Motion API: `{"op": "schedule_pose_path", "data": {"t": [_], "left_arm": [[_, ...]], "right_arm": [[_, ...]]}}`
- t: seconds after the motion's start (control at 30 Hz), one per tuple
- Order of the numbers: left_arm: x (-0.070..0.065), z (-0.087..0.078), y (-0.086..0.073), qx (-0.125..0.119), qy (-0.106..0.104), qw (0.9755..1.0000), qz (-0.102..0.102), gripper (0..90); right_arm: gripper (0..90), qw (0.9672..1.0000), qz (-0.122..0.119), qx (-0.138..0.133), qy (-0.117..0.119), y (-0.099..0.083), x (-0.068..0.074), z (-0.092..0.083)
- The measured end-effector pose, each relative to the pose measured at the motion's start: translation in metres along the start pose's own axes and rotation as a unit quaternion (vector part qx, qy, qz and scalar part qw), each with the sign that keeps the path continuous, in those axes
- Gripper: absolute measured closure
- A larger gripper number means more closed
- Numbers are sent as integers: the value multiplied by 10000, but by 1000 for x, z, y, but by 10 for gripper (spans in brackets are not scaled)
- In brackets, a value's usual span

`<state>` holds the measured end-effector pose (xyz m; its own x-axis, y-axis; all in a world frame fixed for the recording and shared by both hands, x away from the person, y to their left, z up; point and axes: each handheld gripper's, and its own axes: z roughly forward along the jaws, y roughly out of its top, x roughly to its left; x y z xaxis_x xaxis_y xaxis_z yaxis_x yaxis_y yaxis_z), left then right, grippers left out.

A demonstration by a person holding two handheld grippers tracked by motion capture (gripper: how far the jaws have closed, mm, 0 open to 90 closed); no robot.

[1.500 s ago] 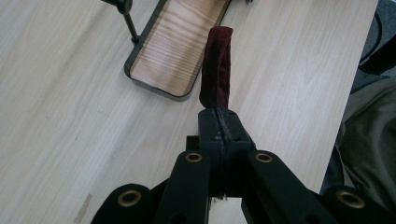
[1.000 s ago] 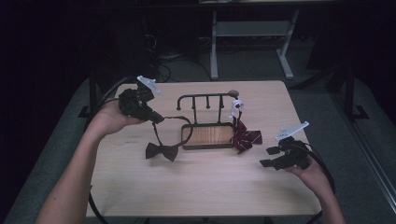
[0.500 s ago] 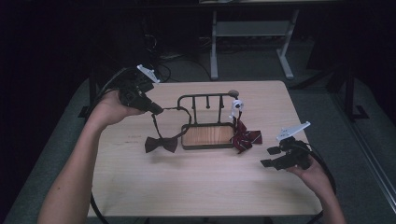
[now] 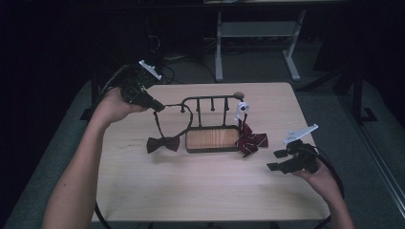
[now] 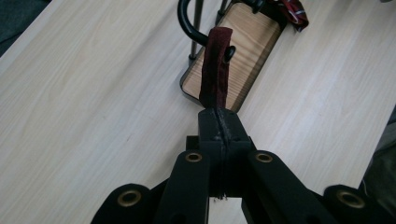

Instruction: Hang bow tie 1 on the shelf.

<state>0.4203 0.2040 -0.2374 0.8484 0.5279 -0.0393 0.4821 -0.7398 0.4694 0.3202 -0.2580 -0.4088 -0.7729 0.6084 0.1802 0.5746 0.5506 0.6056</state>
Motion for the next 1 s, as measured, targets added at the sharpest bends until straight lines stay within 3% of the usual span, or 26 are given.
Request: {"op": "schedule_pose_path", "data": {"t": [0.47, 0.73, 1.0], "left_arm": [[6, 15, 3, 201, 133, 9996, -124, 895], [5, 20, 3, 359, 164, 9992, -46, 787], [5, 28, -3, 455, 104, 9989, -17, 754]], "right_arm": [[372, 10000, 11, 5, -4, 0, 0, -1], [372, 10000, -1, 15, 4, -1, -2, 1], [372, 9999, 100, 40, -20, -5, -4, 1]]}}
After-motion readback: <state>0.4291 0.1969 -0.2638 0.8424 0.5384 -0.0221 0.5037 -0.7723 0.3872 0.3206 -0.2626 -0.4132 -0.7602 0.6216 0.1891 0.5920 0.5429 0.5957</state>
